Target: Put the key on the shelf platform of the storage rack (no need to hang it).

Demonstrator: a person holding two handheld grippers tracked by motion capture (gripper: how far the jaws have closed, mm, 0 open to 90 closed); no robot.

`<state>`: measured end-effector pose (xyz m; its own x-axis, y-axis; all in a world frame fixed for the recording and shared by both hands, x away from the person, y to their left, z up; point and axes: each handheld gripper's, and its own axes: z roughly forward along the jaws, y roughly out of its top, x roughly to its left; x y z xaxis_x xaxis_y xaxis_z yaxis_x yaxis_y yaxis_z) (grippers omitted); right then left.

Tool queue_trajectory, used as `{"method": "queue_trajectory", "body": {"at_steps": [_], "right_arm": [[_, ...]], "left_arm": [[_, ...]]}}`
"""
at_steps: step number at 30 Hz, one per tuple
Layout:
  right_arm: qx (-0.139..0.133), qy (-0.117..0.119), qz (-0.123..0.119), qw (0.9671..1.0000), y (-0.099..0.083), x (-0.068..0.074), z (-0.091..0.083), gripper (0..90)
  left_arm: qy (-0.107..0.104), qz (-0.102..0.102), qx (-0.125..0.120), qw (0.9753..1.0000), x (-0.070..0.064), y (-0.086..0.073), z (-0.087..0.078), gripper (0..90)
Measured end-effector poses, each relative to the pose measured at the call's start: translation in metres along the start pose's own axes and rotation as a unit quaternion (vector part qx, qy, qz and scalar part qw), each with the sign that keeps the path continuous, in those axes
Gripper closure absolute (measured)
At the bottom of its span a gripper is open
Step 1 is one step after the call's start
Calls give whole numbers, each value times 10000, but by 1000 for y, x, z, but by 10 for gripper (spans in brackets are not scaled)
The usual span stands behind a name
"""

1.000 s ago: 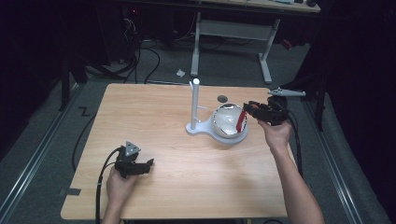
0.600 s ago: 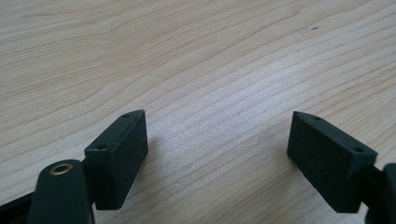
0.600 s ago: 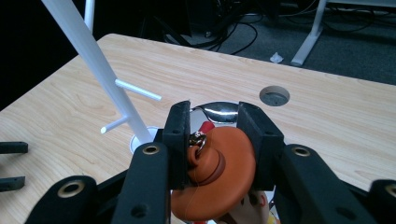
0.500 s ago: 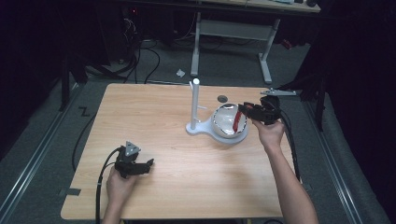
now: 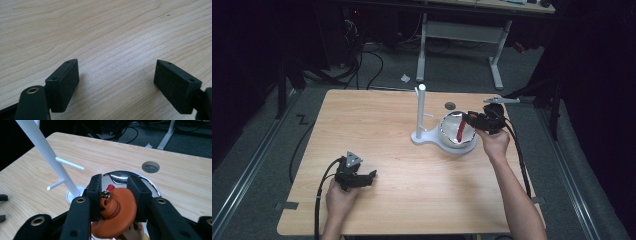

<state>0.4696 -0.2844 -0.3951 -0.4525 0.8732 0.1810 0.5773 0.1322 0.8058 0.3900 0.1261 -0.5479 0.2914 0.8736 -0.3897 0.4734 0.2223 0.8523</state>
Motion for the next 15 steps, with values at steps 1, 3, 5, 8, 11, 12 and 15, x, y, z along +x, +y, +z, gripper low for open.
{"method": "queue_trajectory", "body": {"at_steps": [1,3,5,8,11,12,15], "right_arm": [[8,7,-3,10000,0,0,1,662],[41,5,-21,10000,-1,0,5,661],[94,-27,-26,9999,-2,0,7,661],[116,-21,4,9999,-3,0,10,661],[142,-16,3,9999,-4,1,13,661],[144,-1,5,9999,-4,1,14,661],[172,-9,-33,9998,-5,1,18,661]], "left_arm": [[-1,1,1,10000,0,0,0,206],[-1,0,2,10000,0,0,0,206],[0,2,2,10000,0,0,0,206],[-1,0,1,10000,0,0,0,206],[0,1,2,10000,0,0,0,206],[0,0,2,10000,0,0,0,206],[-5,-3,-3,10000,0,0,0,206]]}}
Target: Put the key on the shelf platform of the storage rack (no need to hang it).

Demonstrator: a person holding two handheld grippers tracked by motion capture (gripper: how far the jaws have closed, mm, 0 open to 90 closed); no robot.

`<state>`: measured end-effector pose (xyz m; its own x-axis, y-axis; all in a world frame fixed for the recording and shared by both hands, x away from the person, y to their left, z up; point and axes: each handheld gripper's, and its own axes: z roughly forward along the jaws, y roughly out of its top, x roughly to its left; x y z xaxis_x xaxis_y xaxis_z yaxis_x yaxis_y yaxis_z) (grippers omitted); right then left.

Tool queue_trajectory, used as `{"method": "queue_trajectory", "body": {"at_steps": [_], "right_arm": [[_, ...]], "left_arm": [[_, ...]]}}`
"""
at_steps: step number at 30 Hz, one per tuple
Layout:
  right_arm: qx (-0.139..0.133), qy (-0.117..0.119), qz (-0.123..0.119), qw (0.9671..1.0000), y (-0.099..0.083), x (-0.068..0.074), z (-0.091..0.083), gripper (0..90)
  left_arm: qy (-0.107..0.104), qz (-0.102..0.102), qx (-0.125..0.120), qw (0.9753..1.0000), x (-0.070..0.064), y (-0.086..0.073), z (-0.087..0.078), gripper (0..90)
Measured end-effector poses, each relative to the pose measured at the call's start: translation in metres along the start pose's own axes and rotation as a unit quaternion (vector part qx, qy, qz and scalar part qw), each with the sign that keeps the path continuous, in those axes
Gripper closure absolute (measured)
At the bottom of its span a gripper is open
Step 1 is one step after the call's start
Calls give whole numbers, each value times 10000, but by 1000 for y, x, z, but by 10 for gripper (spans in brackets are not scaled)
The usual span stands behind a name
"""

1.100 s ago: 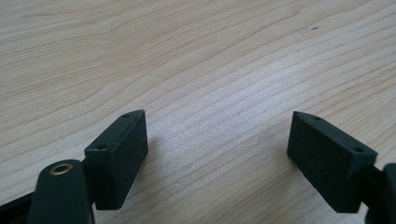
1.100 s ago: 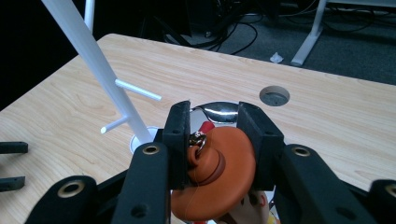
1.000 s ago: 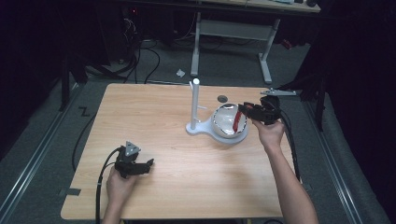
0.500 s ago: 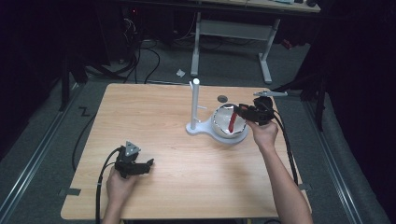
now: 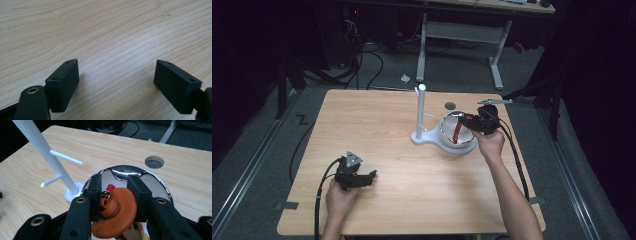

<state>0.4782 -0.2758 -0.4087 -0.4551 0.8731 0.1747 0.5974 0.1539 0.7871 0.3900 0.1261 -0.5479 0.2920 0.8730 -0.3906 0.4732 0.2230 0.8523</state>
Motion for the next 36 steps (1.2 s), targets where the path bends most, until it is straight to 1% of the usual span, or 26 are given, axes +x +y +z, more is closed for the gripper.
{"method": "queue_trajectory", "body": {"at_steps": [10,14,16,19,21,25,26,27,29,31,34,36], "right_arm": [[66,-3,41,10000,-3,0,9,660],[78,9,9,10000,-5,1,14,659],[71,40,43,10000,-6,1,16,660],[91,19,5,10000,-6,2,19,659],[110,28,45,9999,-8,2,21,659],[148,24,22,9999,-10,2,26,658],[176,29,53,9998,-10,3,27,658],[189,20,35,9998,-10,3,27,658],[160,14,59,9999,-12,2,29,658],[188,30,132,9997,-15,0,31,658],[253,-9,157,9996,-18,-3,34,657],[259,13,173,9995,-19,-4,35,657]], "left_arm": [[0,-1,-1,10000,0,0,0,206],[0,-2,-1,10000,0,0,0,206],[0,0,0,10000,0,0,0,205],[-1,1,1,10000,0,0,0,206],[-1,1,1,10000,0,0,0,206],[-2,1,2,10000,0,0,0,206],[-2,-1,1,10000,0,0,0,206],[-1,0,2,10000,0,0,0,206],[-3,2,3,10000,0,0,0,206],[-3,0,1,10000,0,0,0,206],[-3,2,3,10000,0,0,0,206],[-3,2,2,10000,0,0,0,206]]}}
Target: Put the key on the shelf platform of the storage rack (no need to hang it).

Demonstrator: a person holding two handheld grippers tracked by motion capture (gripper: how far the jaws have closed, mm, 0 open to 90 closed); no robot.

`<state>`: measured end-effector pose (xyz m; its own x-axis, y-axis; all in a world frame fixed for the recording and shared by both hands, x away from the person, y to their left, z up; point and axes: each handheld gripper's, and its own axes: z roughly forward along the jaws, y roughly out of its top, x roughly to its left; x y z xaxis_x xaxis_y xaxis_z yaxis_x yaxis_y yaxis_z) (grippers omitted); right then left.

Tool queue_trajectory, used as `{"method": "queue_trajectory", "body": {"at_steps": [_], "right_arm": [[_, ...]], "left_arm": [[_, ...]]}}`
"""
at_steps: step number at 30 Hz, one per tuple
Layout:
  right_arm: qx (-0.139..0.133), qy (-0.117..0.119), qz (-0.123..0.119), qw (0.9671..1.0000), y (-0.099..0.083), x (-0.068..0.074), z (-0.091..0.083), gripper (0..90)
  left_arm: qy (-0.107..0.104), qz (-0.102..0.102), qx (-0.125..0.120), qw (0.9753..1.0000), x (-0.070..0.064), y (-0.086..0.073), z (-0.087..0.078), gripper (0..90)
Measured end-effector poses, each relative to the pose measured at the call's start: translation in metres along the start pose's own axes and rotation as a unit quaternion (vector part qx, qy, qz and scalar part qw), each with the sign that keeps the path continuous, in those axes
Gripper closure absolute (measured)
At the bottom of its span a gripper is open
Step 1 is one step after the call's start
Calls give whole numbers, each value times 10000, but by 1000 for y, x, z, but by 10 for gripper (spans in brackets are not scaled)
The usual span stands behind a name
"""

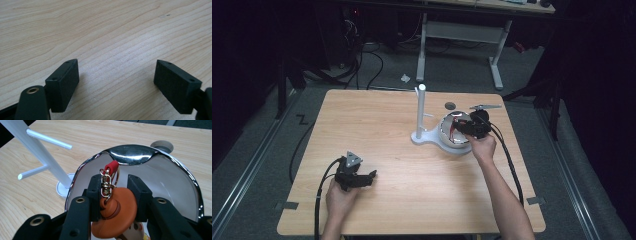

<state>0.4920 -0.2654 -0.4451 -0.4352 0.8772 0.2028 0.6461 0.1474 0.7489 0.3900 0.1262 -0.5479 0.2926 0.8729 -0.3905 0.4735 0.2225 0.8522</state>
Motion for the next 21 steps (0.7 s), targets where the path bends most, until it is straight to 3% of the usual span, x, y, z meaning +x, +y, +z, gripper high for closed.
{"method": "queue_trajectory", "body": {"at_steps": [21], "right_arm": [[213,13,-85,9997,-4,5,13,655]], "left_arm": [[0,-1,0,10000,0,0,0,206]]}}
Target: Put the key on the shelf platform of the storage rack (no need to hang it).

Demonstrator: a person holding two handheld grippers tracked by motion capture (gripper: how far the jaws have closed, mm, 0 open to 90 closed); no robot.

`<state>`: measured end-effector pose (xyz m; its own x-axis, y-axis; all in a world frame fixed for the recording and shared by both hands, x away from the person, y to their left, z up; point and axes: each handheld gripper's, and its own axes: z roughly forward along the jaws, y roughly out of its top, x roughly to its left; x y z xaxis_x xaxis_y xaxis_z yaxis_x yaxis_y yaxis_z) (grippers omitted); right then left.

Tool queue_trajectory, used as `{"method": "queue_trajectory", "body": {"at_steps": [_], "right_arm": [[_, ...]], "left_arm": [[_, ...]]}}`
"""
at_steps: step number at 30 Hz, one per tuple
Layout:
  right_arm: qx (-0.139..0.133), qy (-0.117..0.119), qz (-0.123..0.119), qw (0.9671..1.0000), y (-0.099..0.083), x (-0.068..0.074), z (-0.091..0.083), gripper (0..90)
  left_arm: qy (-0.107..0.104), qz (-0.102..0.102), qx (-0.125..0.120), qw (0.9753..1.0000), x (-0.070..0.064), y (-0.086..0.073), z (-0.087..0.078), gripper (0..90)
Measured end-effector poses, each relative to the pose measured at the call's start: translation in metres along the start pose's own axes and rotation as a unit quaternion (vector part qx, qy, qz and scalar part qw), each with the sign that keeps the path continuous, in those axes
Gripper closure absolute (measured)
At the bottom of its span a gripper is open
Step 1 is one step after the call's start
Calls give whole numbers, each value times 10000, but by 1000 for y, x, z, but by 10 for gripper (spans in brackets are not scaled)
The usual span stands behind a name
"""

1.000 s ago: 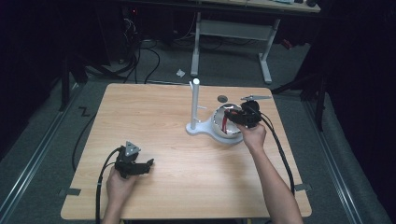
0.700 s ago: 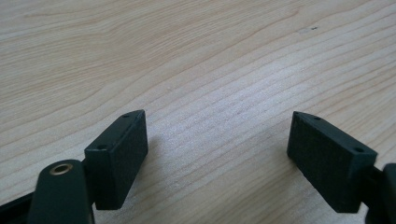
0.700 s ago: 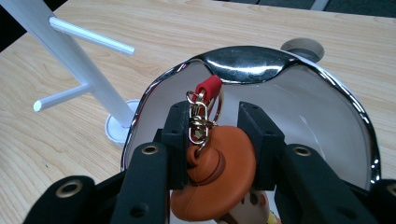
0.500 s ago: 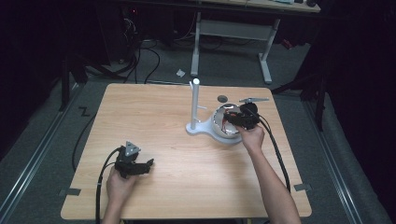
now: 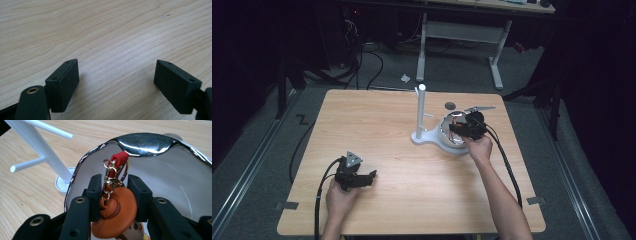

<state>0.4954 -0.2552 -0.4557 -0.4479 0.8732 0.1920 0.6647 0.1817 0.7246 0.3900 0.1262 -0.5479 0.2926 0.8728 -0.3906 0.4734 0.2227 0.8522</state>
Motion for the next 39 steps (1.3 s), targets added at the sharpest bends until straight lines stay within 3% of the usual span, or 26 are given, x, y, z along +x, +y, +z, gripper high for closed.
{"method": "queue_trajectory", "body": {"at_steps": [21,27,39], "right_arm": [[179,28,-100,9998,-4,4,10,646],[219,-11,-126,9997,-4,4,10,599],[119,-106,-161,9997,-1,1,-6,510]], "left_arm": [[3,5,4,10000,0,0,0,205],[1,6,6,10000,0,0,0,206],[-4,9,9,10000,0,0,0,206]]}}
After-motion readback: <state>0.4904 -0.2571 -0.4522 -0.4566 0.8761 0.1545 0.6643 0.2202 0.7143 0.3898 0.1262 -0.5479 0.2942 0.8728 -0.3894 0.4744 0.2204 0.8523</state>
